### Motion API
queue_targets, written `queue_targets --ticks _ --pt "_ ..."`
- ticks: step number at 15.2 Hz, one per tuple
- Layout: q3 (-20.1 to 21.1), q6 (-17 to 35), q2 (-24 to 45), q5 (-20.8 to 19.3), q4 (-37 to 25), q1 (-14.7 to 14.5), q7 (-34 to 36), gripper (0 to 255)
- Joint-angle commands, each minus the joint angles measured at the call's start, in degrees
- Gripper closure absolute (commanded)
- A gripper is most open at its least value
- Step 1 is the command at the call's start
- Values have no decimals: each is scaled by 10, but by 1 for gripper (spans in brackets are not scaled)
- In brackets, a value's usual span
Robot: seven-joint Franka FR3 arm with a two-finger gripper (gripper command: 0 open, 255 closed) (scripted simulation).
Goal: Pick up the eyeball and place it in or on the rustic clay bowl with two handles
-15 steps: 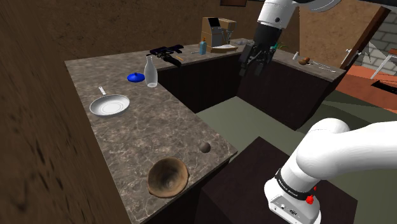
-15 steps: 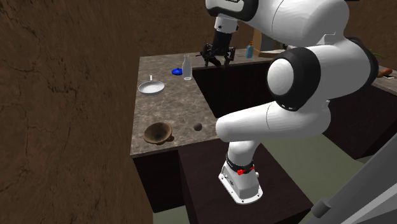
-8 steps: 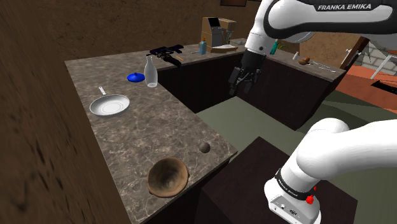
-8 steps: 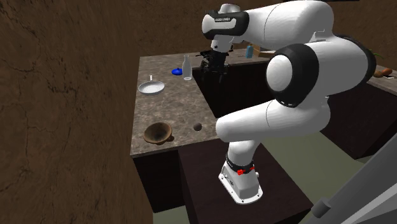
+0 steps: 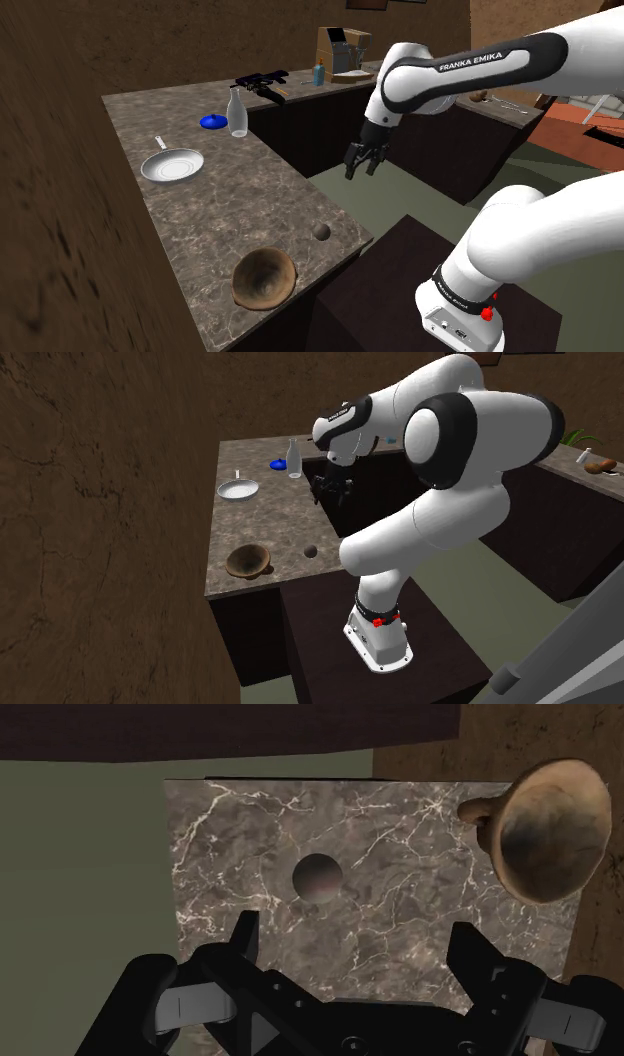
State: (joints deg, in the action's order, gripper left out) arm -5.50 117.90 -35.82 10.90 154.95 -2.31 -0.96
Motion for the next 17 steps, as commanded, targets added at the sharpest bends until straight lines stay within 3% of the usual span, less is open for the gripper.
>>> queue_targets --ticks 1,9,14,17 --pt "0 45 34 13 11 -9 -8 0" --pt "-20 226 210 96 34 -57 -90 0" --pt "-28 317 346 214 9 -96 -190 0" --pt "-16 349 421 295 -17 -104 -258 0"
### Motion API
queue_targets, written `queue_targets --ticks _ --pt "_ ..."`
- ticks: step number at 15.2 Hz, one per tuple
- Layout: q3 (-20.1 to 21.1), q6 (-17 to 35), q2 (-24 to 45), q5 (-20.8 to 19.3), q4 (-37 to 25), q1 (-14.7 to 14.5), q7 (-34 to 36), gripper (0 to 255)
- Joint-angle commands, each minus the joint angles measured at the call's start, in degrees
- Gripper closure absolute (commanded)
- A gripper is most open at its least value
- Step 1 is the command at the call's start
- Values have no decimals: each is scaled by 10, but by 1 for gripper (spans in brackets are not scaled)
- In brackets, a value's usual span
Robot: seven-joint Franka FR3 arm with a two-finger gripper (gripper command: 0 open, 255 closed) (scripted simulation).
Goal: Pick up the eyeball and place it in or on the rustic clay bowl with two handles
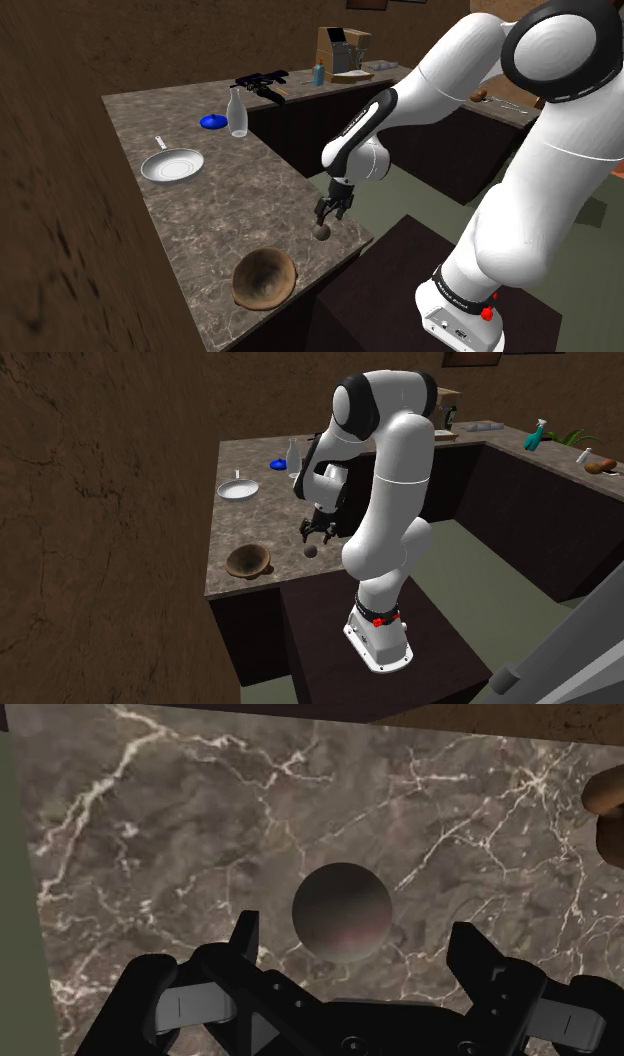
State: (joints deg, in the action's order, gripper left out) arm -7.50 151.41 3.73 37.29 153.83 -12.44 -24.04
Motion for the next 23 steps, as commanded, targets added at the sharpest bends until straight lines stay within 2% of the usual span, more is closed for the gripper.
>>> queue_targets --ticks 1,8,15,16,23 --pt "9 20 35 44 -8 -2 -36 0" --pt "43 59 100 129 -28 3 -99 0" --pt "43 59 100 129 -28 3 -99 0" --pt "43 59 100 129 -28 3 -99 255" --pt "43 59 101 129 -28 3 -99 255"
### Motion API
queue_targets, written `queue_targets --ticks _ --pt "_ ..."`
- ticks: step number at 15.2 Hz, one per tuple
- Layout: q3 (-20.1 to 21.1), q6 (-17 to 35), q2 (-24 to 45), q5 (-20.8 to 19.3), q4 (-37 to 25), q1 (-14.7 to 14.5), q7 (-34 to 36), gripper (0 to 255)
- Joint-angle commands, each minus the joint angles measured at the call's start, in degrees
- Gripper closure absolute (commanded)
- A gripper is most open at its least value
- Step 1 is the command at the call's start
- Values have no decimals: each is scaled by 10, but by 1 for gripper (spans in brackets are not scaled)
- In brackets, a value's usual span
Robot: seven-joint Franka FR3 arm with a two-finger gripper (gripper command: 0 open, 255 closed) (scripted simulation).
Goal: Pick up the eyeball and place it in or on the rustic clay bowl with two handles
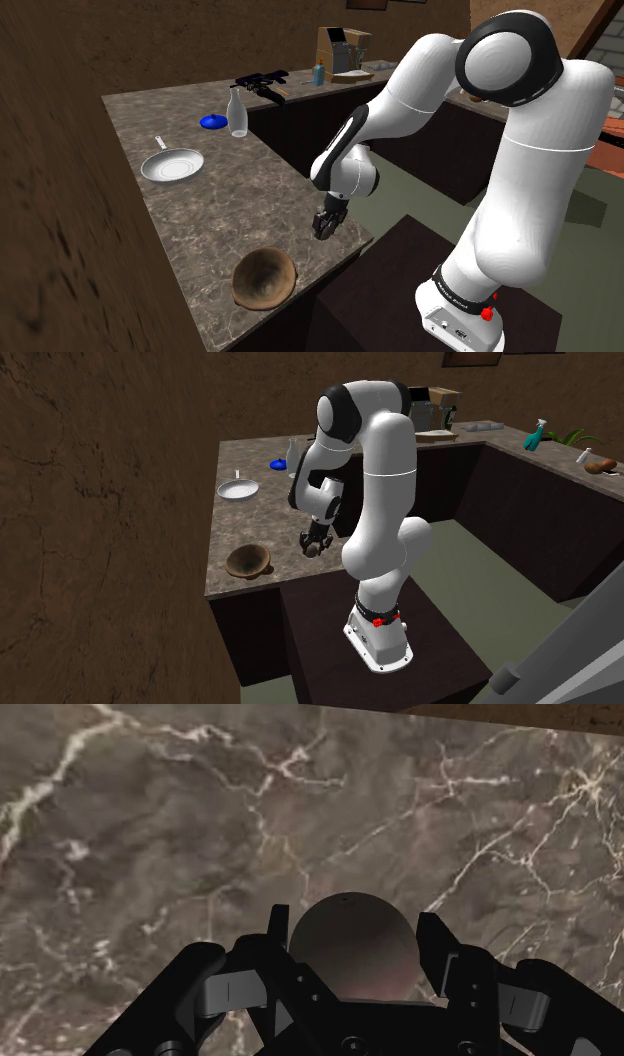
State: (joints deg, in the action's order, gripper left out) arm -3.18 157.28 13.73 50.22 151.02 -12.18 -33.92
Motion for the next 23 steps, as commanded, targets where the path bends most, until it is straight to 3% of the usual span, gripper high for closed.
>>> queue_targets --ticks 1,12,23 --pt "0 0 1 0 1 0 0 255" --pt "-37 -56 -104 -124 31 -15 112 255" --pt "-46 -135 -208 -233 40 -1 211 255"
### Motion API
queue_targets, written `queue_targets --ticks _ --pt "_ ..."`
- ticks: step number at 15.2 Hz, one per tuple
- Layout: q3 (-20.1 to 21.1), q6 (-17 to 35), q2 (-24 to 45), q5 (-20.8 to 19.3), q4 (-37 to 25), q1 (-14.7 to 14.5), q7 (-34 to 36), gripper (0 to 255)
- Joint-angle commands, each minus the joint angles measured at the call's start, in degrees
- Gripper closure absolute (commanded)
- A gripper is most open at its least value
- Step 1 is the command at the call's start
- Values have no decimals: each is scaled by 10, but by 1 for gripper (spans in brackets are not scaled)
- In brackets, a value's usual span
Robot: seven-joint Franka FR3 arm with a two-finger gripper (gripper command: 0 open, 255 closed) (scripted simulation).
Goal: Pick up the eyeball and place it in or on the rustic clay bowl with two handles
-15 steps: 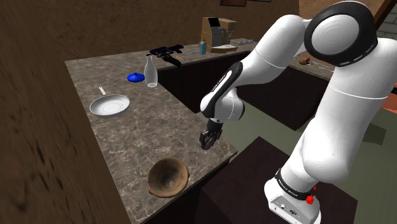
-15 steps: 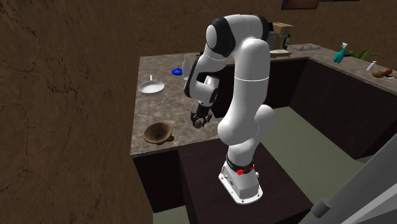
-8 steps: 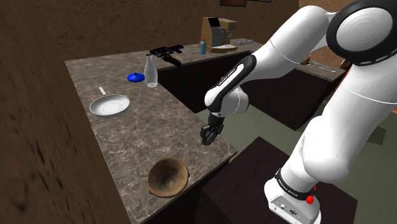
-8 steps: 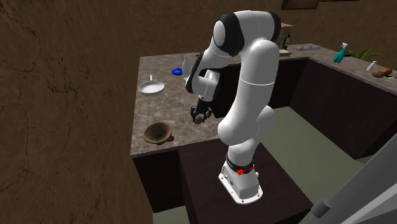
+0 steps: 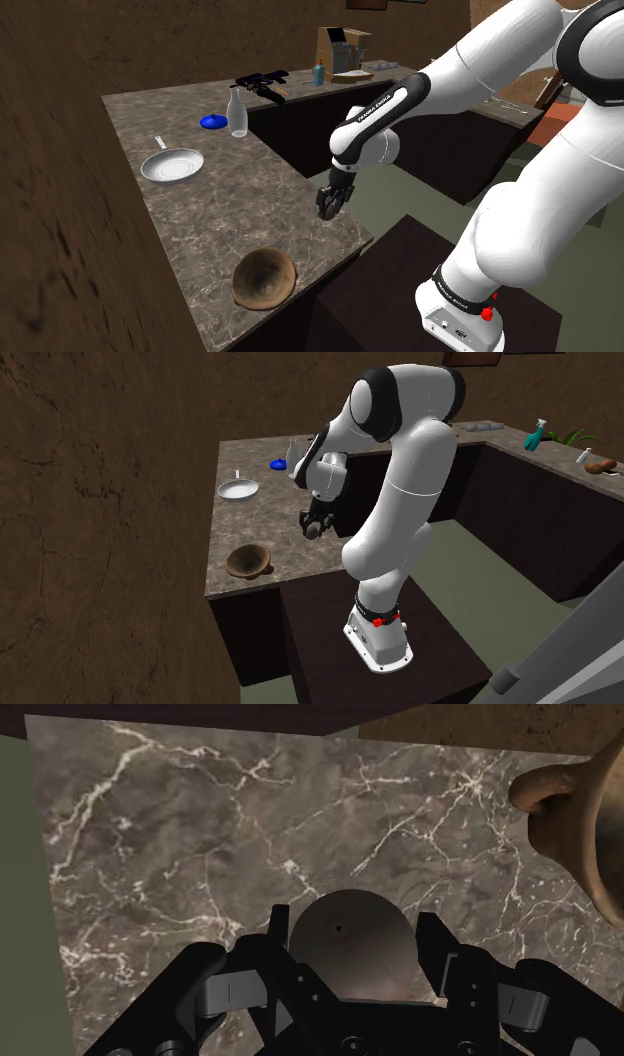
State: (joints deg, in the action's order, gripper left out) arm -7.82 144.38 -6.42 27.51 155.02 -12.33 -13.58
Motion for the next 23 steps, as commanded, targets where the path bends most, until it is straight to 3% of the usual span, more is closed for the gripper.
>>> queue_targets --ticks 1,12,23 --pt "1 -14 -15 -14 -1 3 14 255" --pt "7 -101 -94 -70 -17 21 72 255" --pt "126 -43 -68 -6 -33 -77 226 255"
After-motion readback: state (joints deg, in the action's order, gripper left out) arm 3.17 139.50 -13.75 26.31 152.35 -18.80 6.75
